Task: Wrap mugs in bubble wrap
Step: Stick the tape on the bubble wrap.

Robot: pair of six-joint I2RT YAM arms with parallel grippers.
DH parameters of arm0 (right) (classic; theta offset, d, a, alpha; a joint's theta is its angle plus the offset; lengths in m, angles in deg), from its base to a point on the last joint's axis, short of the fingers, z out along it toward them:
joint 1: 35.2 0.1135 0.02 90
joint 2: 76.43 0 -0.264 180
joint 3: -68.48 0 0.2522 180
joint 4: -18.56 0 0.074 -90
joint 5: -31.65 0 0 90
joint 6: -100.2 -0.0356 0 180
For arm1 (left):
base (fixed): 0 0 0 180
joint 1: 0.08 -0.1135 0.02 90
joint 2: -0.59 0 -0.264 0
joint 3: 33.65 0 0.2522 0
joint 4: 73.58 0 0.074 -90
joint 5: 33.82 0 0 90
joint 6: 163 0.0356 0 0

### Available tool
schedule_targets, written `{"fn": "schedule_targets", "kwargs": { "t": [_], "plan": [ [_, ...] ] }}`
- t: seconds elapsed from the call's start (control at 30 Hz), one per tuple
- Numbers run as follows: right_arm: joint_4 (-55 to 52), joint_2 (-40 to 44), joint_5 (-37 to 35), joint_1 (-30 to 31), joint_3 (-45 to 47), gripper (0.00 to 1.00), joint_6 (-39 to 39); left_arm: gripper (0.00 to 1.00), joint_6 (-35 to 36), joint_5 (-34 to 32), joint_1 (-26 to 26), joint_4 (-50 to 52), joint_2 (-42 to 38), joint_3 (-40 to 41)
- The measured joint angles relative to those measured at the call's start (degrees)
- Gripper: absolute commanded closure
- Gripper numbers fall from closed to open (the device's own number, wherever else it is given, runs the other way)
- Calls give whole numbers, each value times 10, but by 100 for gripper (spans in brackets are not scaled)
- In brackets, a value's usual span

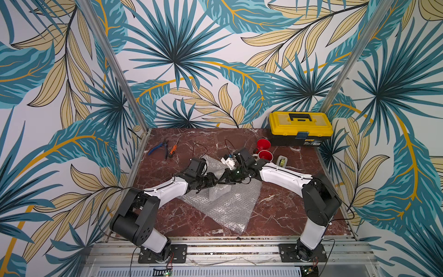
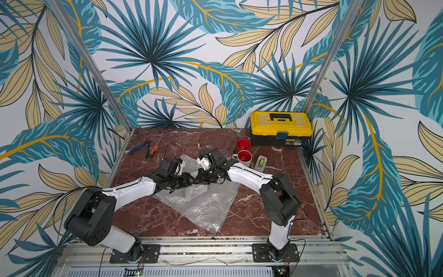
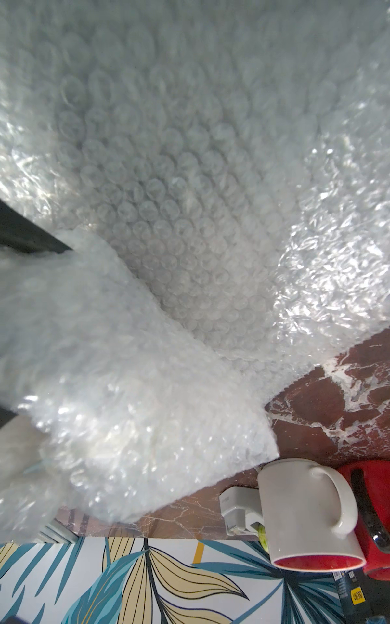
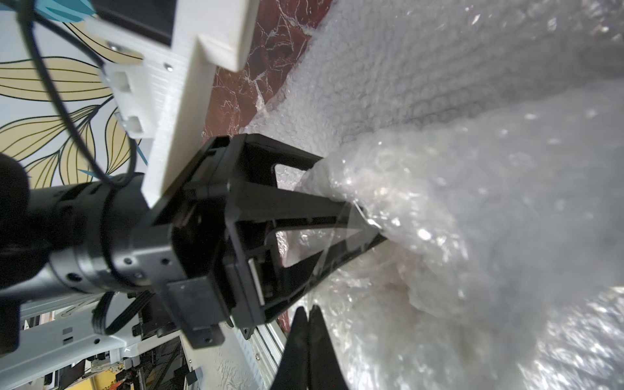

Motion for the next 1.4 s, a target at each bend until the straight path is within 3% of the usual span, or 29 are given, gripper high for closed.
{"fn": "schedule_targets", "kwargs": {
  "t": [0.3, 0.8, 1.4],
  "plan": [
    [6, 7, -2, 11, 22, 90, -11, 54, 0, 0, 0, 0, 0, 0],
    [24, 36, -17, 17, 56, 93, -29, 54, 0, 2, 2, 2, 0, 0],
    [18, 44, -26, 24, 65, 85, -37, 54, 0, 5, 4, 4, 0, 0]
  ]
}}
